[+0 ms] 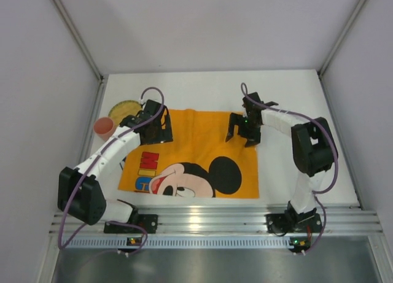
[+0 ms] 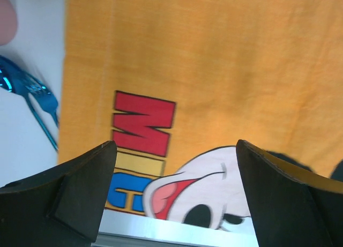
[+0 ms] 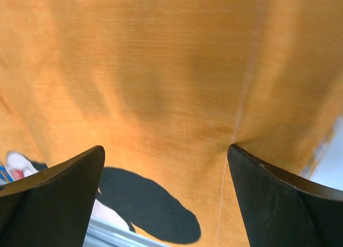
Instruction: Set the dinner table for one person
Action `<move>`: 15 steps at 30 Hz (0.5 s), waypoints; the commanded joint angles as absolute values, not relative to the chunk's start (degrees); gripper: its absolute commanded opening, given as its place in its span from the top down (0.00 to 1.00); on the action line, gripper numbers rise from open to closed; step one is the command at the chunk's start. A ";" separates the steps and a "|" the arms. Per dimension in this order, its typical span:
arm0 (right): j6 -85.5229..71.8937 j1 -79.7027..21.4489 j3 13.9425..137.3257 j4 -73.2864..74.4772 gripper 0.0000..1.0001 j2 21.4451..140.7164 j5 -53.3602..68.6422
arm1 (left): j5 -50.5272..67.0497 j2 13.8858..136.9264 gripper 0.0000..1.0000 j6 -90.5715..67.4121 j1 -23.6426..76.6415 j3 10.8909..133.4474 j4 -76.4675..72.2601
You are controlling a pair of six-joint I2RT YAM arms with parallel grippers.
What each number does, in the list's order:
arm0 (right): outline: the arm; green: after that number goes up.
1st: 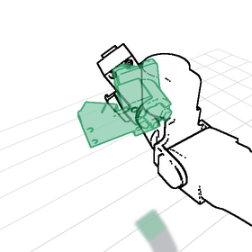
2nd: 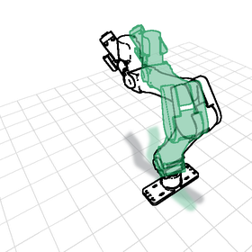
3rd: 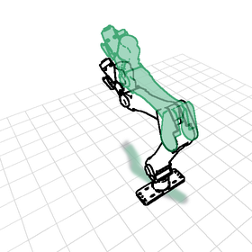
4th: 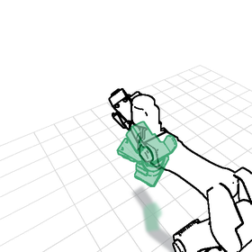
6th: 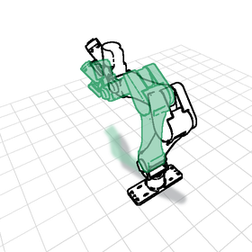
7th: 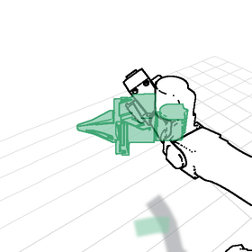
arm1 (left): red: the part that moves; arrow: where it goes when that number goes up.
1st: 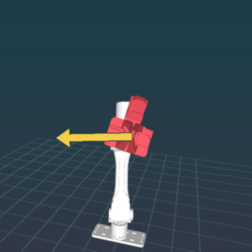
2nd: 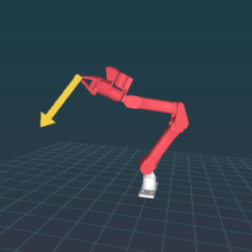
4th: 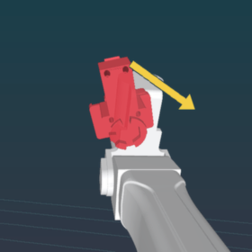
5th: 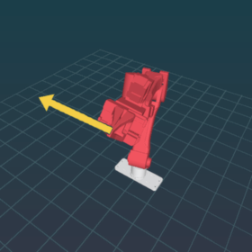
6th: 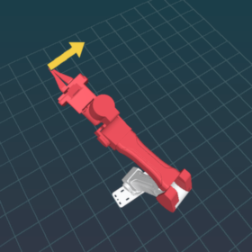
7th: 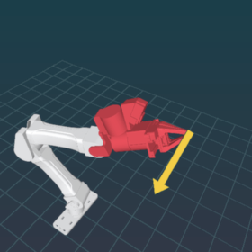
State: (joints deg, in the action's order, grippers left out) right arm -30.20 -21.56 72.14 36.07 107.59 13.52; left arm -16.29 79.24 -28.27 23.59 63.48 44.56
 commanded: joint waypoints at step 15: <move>-22.50 -7.38 90.18 39.90 0.00 123.49 3.34 | -34.44 82.97 0.01 -28.12 16.10 78.29 54.31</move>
State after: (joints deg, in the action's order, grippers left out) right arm -24.47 -7.64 90.30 37.87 119.44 5.54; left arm -25.65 83.07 -26.63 18.90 73.36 50.17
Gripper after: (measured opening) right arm 0.996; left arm 0.986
